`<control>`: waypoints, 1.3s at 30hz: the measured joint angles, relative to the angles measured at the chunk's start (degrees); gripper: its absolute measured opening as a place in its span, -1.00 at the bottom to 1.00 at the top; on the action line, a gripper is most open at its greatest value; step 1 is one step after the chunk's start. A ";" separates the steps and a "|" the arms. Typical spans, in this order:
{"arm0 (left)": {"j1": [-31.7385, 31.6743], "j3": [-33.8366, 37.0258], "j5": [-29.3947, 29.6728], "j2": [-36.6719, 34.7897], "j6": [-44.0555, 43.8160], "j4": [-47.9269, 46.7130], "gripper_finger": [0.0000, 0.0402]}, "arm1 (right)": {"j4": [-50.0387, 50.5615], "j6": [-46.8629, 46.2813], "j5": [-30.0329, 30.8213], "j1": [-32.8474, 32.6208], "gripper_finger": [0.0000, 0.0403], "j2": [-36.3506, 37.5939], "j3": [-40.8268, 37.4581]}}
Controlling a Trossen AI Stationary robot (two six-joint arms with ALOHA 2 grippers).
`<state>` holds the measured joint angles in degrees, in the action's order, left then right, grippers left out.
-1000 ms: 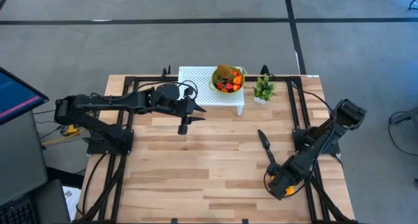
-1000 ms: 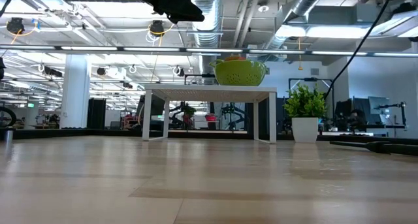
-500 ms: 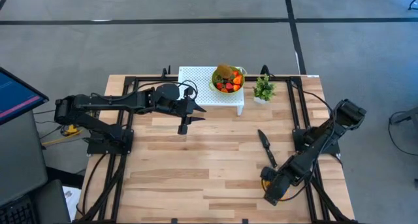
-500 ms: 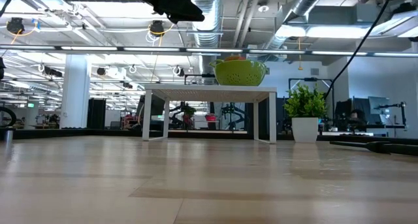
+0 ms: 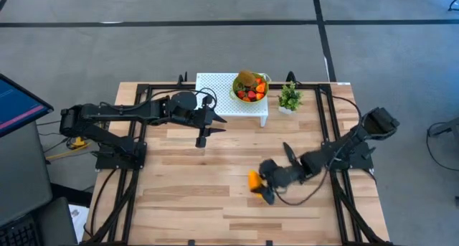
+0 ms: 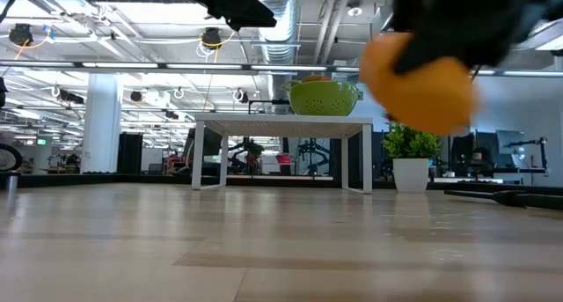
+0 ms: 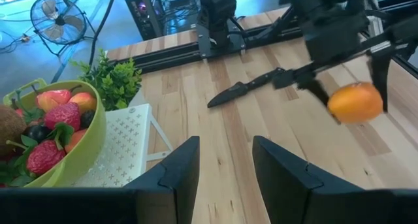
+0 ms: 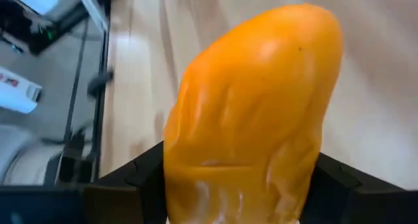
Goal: Pick & Place Fruit
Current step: Put the yellow mango into the green strainer bowl
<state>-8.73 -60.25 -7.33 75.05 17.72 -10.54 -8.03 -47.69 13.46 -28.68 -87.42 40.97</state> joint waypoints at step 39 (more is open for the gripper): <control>-0.02 0.00 0.00 -0.02 0.00 3.66 -0.33 | 51.12 50.21 -17.82 50.61 0.17 1.66 45.02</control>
<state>-8.75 -60.25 -7.33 75.02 17.72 -6.88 43.09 2.52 -4.36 21.93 -85.76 85.99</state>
